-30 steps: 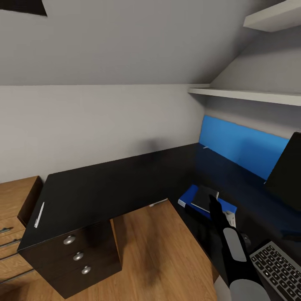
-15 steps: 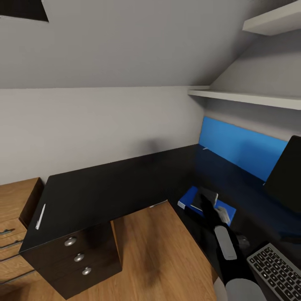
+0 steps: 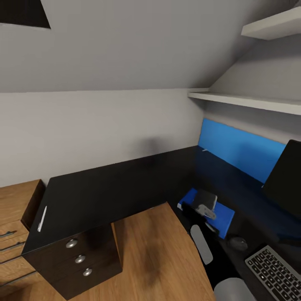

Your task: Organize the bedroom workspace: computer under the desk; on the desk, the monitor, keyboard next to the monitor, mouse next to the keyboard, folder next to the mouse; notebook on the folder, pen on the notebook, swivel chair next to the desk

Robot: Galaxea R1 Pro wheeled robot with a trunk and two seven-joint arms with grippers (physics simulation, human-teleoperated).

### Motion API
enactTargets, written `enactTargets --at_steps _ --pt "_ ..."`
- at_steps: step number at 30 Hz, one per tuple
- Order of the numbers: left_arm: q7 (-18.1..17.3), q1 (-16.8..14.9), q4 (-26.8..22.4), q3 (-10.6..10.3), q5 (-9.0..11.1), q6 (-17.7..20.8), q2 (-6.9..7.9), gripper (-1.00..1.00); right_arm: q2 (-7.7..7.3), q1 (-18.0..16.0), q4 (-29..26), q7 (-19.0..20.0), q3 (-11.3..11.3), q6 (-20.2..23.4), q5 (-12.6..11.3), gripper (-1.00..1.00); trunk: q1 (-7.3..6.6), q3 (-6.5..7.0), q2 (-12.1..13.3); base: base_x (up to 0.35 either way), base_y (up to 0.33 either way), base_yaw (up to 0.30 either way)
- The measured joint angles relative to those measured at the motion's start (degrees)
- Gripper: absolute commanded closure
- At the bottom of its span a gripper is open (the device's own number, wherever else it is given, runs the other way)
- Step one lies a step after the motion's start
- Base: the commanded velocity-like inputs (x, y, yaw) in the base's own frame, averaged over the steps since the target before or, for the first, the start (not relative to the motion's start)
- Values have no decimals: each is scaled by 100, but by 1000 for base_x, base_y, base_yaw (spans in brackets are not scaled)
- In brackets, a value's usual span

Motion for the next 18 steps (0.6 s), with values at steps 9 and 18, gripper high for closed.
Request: enactTargets --at_steps 9,18 --pt "-5 3 44 1 -8 3 -21 -100 41 5 -121 -1332 1384 -739 104 -100 -198 162 361 0 0 0" --pt "-5 3 56 -8 -16 19 -28 -100 49 9 313 -1997 3401 -1085 146 -100 -396 323 723 0 0 0"
